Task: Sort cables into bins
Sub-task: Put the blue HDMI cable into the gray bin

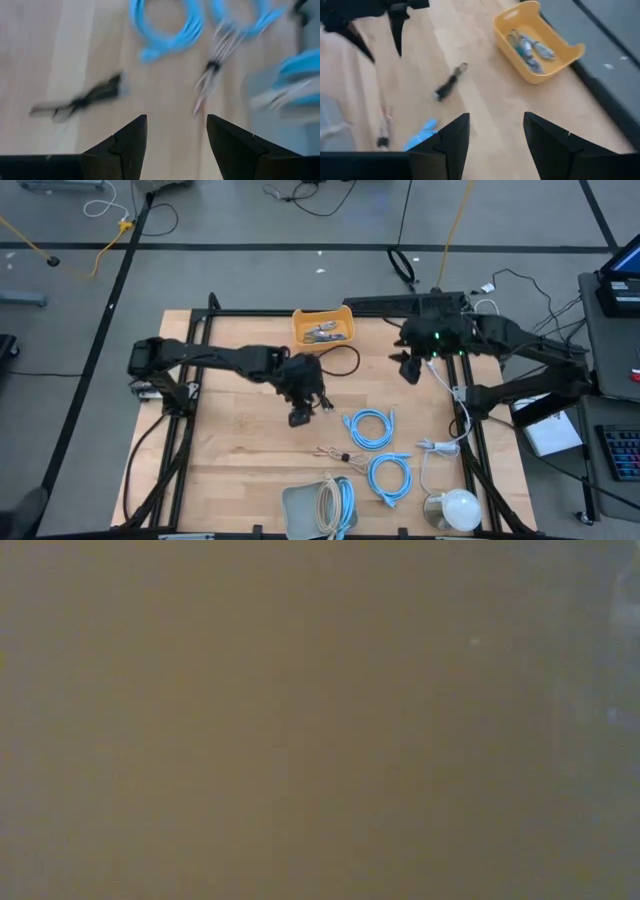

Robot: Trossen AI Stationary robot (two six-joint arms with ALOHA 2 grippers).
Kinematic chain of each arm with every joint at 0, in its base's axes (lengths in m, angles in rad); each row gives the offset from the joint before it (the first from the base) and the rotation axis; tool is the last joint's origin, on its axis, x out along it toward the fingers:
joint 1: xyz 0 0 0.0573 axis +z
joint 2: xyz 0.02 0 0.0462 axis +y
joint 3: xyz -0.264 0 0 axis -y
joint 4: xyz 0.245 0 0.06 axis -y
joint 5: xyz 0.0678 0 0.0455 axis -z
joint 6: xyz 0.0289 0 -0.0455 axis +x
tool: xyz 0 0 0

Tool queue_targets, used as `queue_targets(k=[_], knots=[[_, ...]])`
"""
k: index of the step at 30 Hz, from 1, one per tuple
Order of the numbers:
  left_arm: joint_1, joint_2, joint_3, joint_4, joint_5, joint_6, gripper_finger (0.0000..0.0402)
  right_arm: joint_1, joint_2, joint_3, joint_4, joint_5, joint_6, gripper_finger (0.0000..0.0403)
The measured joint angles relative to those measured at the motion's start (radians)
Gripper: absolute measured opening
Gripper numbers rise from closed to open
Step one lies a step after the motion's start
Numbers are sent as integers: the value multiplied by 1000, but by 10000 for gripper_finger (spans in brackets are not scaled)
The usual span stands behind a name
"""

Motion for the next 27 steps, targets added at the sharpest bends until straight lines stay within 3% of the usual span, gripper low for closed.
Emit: queue_targets(k=[6,10,13,18,21,27], knots=[[-55,-17,-22,24,-88,-100,211,99,-88,-348,262,-71,171,176],[-82,-18,-22,37,40,-155,211,176,-90,-552,451,-180,329,175],[-116,-18,-22,10,101,-173,211,245,-90,-656,607,-174,429,172],[-217,-30,-22,-27,58,-193,211,355,-72,-736,727,-20,445,162],[-279,-39,-21,2,8,-255,211,408,-16,-758,715,-24,438,155],[-391,-78,-22,80,-206,-386,211,509,103,-774,781,-51,371,157]])
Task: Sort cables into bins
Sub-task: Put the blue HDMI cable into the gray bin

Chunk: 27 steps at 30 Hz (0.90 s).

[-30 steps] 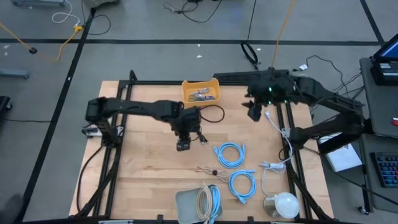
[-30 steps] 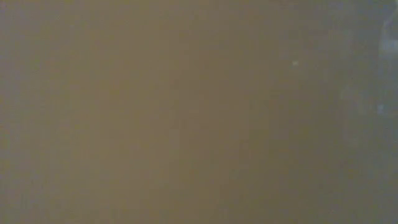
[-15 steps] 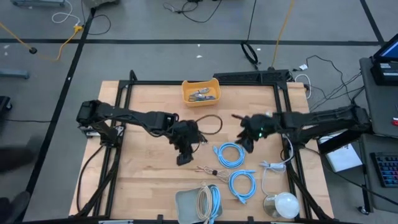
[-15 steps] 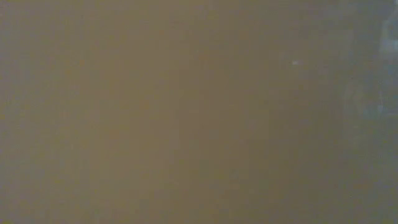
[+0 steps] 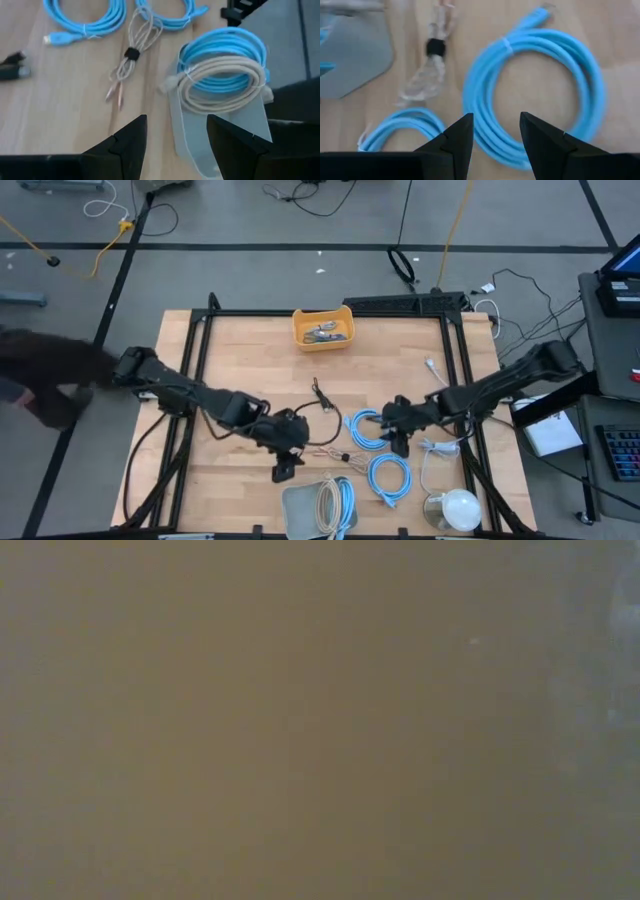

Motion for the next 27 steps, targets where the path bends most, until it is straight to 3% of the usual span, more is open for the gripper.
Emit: queue_targets(k=[3,11,21,24,27], knots=[[-20,-3,2,84,-42,-47,211,30,33,0,46,3,-92,163],[-49,-11,1,80,-71,-71,211,37,120,1,17,-31,-253,169],[-63,-11,1,76,-117,-105,211,36,268,6,15,-96,-295,167],[-69,-11,1,76,-126,-111,211,37,307,6,-13,-99,-256,145],[-70,-11,1,75,-127,-111,211,35,316,6,-8,-95,-192,98]])
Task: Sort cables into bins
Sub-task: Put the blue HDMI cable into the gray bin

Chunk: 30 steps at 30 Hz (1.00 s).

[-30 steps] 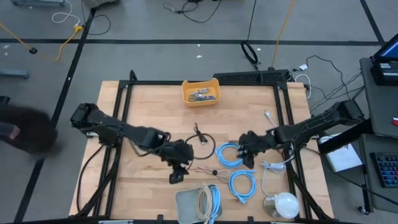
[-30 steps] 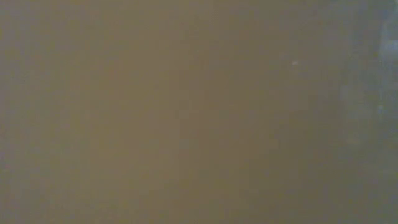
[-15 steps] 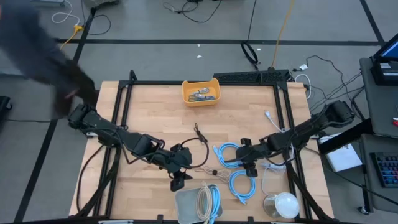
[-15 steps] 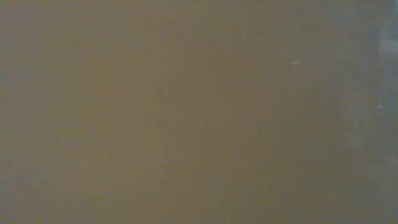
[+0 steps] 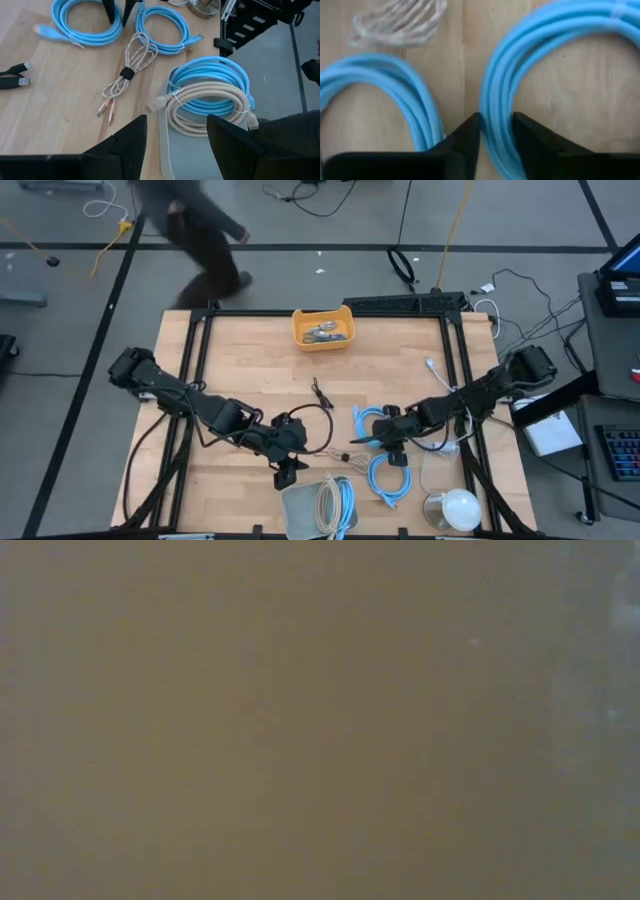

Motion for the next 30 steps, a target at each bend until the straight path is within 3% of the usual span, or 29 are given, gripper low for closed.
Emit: queue_targets(k=[4,9,16,19,25,30], knots=[[1,0,0,-1,-6,2,211,-13,-32,20,11,-3,61,29],[2,0,0,-5,-45,-2,211,-71,-124,82,13,43,180,26],[2,1,0,-12,-104,-12,211,-133,-270,260,211,116,213,19],[2,-5,0,-53,-149,-31,211,-140,-286,350,224,80,210,10],[-10,-95,0,-224,-358,-119,211,-55,-207,522,-21,-145,188,8],[-17,-219,0,-377,-520,-229,211,18,-77,721,-298,-161,120,8]])
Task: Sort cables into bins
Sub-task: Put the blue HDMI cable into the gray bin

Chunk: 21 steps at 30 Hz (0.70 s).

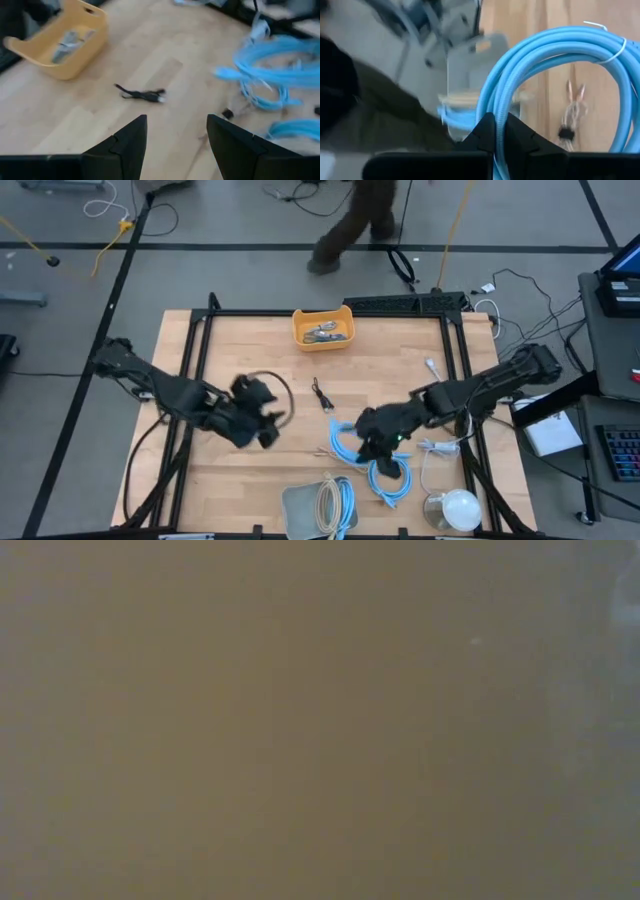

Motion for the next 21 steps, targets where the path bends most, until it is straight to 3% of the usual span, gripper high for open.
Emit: queue_targets(k=[10,21], knots=[[16,-109,0,-71,-45,-63,211,24,324,462,-493,22,-116,8],[23,-68,0,-113,-39,-105,211,71,535,784,-727,23,-178,8]])
